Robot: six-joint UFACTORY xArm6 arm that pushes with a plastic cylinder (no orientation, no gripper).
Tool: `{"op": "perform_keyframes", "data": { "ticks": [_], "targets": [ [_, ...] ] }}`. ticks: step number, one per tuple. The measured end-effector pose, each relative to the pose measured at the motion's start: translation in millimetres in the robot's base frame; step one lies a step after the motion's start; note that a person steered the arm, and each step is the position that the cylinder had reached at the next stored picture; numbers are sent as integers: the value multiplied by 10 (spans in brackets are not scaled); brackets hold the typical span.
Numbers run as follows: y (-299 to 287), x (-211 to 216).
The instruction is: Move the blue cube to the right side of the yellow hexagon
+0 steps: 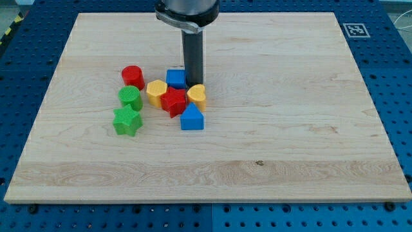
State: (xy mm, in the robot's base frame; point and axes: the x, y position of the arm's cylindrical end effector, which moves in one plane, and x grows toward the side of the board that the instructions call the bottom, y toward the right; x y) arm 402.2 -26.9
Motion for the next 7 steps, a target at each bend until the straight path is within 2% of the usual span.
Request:
{"op": "perform_keyframes", "data": {
  "ticks": [3, 5, 7],
  "targets": [
    [-31, -94],
    [-250, -82],
    [-40, -190]
  ]
}}
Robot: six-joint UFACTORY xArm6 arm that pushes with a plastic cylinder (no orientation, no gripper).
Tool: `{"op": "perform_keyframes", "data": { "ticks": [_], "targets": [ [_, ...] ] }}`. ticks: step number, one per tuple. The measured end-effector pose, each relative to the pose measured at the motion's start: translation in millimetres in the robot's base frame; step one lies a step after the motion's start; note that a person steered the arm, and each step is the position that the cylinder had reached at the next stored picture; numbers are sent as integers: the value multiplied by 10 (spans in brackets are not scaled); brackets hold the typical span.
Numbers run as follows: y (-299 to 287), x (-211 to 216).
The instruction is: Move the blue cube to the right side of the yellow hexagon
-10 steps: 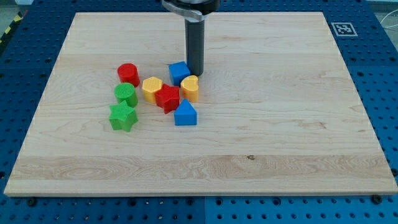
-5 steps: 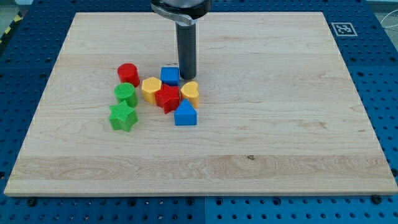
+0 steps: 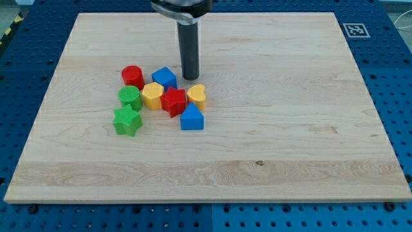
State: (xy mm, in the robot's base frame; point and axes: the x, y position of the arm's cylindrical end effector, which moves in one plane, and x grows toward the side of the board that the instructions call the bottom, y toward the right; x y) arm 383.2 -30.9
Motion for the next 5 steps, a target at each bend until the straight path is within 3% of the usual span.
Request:
{"op": "perform_keyframes", "data": {
  "ticks": [5],
  "targets": [
    [-410, -191]
  ]
}}
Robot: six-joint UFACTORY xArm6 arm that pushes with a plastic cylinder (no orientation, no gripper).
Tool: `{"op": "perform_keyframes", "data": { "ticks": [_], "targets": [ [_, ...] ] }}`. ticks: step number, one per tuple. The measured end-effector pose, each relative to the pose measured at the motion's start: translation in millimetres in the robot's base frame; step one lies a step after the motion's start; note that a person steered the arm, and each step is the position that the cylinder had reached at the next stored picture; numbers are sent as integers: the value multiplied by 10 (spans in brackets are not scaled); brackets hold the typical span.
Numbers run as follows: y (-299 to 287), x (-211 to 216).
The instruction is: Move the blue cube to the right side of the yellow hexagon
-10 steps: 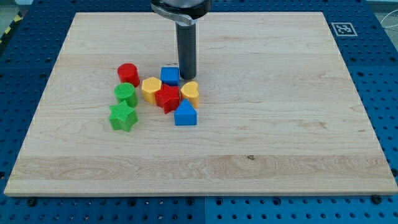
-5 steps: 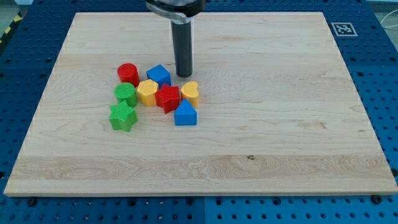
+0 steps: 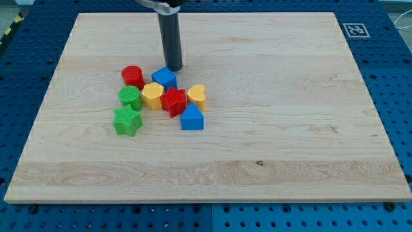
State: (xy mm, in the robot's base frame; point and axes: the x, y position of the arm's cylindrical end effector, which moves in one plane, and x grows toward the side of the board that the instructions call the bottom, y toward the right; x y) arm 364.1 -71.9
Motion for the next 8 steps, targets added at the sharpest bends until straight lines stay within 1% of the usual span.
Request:
{"op": "perform_keyframes", "data": {
  "ticks": [1, 2, 5, 6, 7, 8],
  "targets": [
    [-76, 5],
    [-77, 145],
    [-77, 776],
    [-77, 803],
    [-77, 609],
    [-79, 281]
  ]
}}
